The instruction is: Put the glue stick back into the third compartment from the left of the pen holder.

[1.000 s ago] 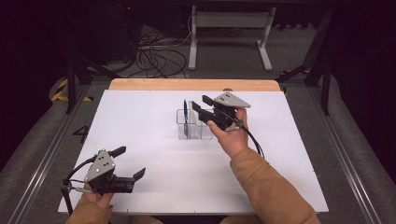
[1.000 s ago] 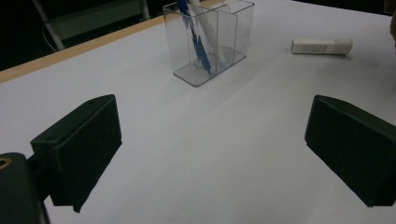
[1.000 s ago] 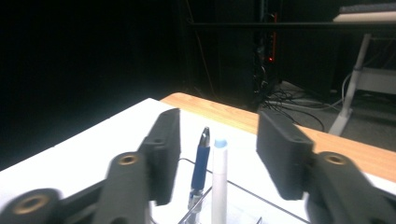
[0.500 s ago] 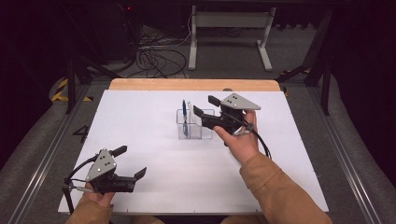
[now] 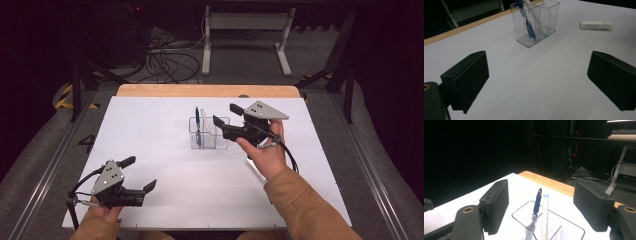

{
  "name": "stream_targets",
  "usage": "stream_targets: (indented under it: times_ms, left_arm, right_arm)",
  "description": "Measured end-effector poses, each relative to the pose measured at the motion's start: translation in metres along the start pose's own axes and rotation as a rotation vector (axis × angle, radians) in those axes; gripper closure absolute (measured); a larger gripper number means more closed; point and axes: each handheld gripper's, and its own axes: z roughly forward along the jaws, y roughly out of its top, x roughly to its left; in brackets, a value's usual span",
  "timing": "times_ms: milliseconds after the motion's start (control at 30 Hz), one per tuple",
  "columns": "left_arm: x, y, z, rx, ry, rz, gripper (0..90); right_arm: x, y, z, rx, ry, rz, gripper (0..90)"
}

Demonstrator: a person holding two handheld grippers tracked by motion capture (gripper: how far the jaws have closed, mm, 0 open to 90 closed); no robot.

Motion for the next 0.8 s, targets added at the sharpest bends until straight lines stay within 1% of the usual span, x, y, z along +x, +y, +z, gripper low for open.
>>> stream_targets:
  times_ms: [67,200,300,400,433,600,667,700,800]
  left_arm:
    - [0.0,0.0,0.0,-0.001,0.001,0.001,4.6]
    - [-0.001,0.0,0.001,0.003,-0.001,0.002,4.6]
    - [0.0,0.0,0.001,0.0,0.0,0.003,4.6]
    - [0.0,0.0,0.0,0.0,0.0,-0.001,4.6]
    - [0.0,0.0,0.0,-0.002,0.0,0.001,4.6]
    - [0.0,0.0,0.001,0.002,-0.002,0.001,4.6]
    - [0.0,0.0,0.001,-0.001,0.0,0.005,4.6]
    - [0.0,0.0,0.001,-0.001,0.001,0.005,4.6]
    - [0.0,0.0,0.001,-0.001,-0.001,-0.002,4.6]
  right_arm:
    - [-0.001,0.0,-0.004,0.007,0.0,0.002,29.1]
    - [-0.003,0.0,-0.012,0.01,-0.016,-0.015,29.1]
    - [-0.004,0.0,-0.016,0.012,-0.025,-0.018,29.1]
    - [-0.005,0.001,-0.021,0.013,-0.027,-0.014,29.2]
    - [-0.005,0.0,-0.022,0.015,-0.025,-0.006,29.3]
    - [-0.009,-0.005,-0.032,0.062,-0.042,0.006,29.6]
    - [-0.011,-0.007,-0.036,0.079,-0.049,-0.004,29.6]
    - [-0.012,-0.008,-0.038,0.085,-0.055,-0.018,29.5]
    - [-0.013,-0.013,-0.044,0.12,-0.07,-0.034,29.1]
